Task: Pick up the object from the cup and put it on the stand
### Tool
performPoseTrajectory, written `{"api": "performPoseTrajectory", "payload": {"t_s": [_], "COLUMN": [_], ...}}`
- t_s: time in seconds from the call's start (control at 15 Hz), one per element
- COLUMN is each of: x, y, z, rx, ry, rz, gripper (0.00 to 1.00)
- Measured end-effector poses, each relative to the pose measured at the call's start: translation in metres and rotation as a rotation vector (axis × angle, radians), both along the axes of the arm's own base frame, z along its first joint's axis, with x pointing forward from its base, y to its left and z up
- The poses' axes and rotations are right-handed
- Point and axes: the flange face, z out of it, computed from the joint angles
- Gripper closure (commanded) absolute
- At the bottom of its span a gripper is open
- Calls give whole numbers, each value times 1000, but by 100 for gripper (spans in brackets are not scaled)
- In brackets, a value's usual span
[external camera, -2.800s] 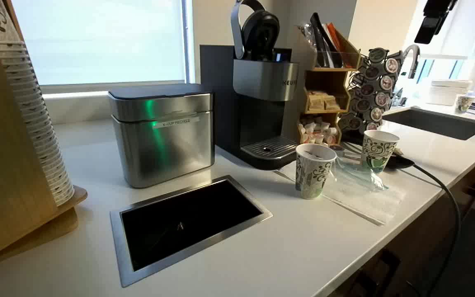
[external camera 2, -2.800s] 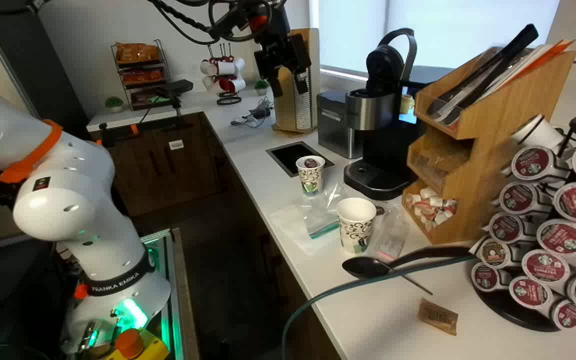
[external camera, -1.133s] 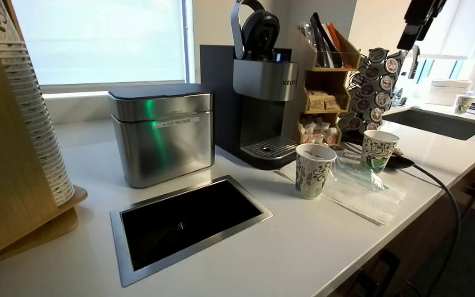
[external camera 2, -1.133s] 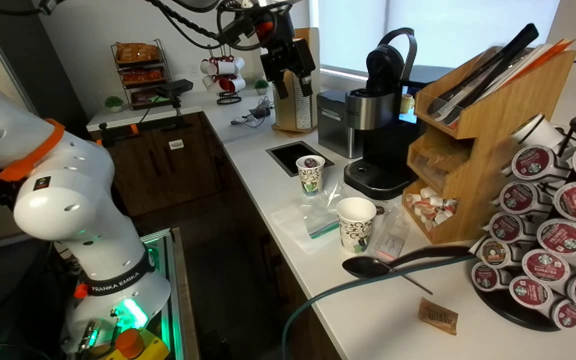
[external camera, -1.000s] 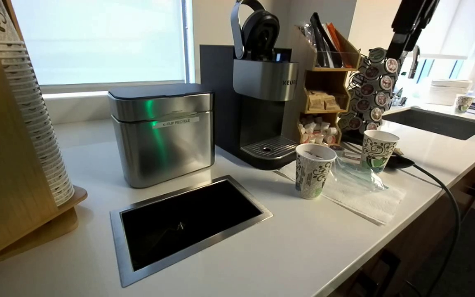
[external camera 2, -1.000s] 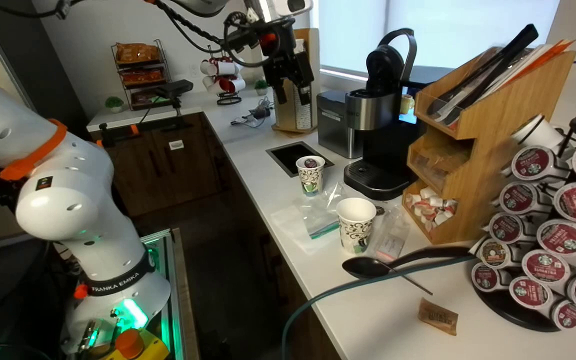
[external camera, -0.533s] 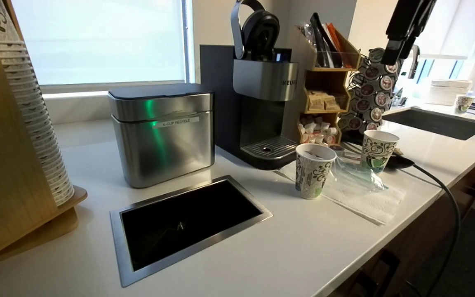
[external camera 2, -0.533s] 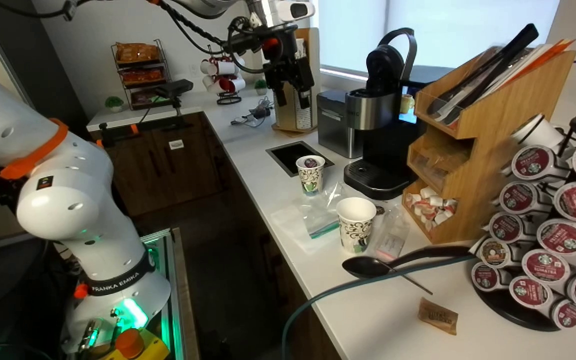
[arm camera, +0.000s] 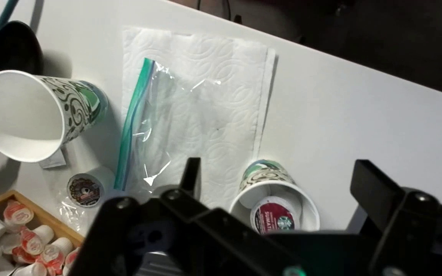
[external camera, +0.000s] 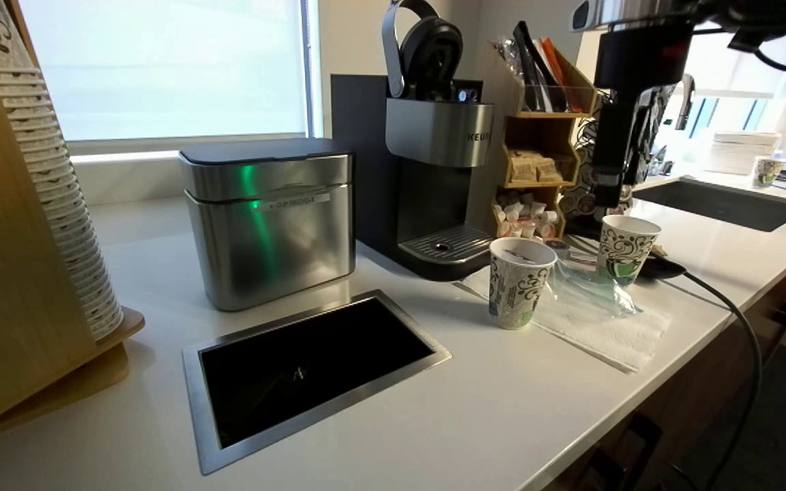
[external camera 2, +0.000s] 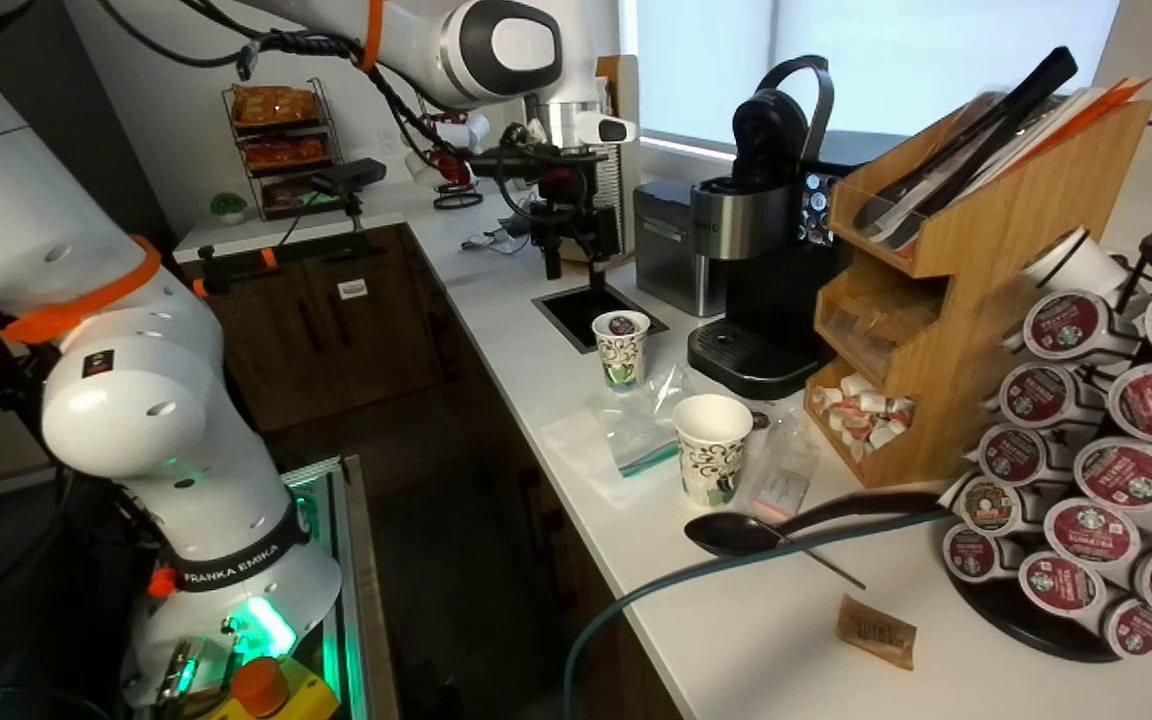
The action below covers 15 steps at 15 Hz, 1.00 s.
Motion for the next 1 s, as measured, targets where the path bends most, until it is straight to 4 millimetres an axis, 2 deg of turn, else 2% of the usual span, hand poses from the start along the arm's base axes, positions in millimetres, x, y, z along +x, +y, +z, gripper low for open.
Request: {"api": "performPoseTrajectory", "payload": {"t_s": [0.2, 0.4, 0.73, 1.0], "x": [9, 17, 26, 44], "y": [14, 27, 29, 31], "z": [-25, -36, -40, -63], "rx": [-113, -136, -119, -113], "ry": [23, 41, 10, -37], "rz": [30, 62, 96, 147], "gripper": [0, 0, 0, 0]}}
